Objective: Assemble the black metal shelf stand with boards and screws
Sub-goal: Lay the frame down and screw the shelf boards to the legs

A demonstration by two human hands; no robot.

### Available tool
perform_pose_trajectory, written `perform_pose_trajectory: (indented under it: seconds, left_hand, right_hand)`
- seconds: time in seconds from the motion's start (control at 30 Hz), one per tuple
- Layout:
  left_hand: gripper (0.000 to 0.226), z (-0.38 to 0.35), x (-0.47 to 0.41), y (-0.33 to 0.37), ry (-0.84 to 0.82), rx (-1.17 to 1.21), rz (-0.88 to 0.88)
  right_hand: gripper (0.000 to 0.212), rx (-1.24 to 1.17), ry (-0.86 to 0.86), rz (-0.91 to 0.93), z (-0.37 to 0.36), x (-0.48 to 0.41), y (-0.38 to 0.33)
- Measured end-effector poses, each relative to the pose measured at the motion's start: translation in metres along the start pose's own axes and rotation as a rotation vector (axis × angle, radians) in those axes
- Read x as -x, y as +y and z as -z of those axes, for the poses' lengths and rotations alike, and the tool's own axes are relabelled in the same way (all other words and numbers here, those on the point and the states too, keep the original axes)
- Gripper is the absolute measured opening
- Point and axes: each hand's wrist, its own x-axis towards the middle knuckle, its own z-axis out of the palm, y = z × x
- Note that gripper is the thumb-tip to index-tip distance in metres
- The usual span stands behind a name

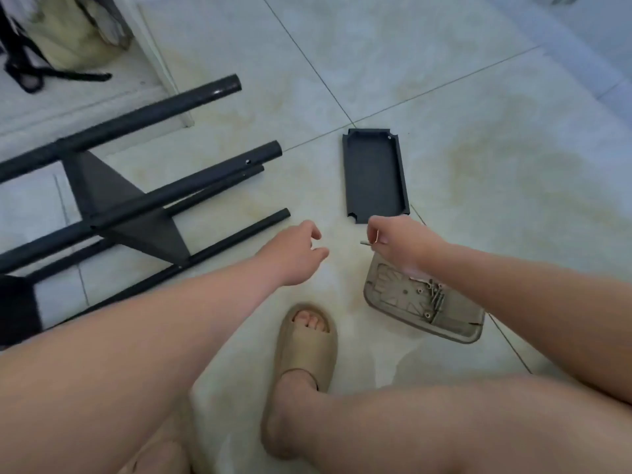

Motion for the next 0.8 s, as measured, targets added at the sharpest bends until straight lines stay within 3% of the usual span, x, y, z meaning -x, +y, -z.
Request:
perform_pose_trajectory:
  seconds: [0.13, 0.23, 0.37, 0.53, 0.67, 0.8]
  left_hand:
    - [0.031, 0.07, 0.035, -0.024, 0.156, -0.088, -0.027]
    - [0.027, 0.113, 0.067, -0.054, 0.256, -0.009, -0.005]
    - [0.011, 0.151, 0.104, -0.102, 0.429, 0.146, 0.055]
    - [0.01, 0.185, 0.129, -0.16, 0.604, 0.246, 0.124]
    - [0.011, 0.2, 0.132, -0.204, 0.651, 0.278, 0.208]
    - [0.02, 0.204, 0.118, -0.231, 0.598, 0.26, 0.263]
  right_hand:
    - [0.013, -0.148, 0.044, 0.068, 0.032, 0.009, -0.079]
    - [0.024, -0.306, 0.052, 0.095, 0.046, 0.015, -0.138]
    - [0.015, -0.505, 0.057, 0.138, 0.051, 0.021, -0.207]
    - [0.008, -0.626, -0.032, 0.221, 0.045, 0.01, -0.277]
    - [0.011, -0.596, -0.09, 0.269, 0.037, -0.009, -0.32]
    - [0.01, -0.543, -0.115, 0.293, 0.024, -0.023, -0.339]
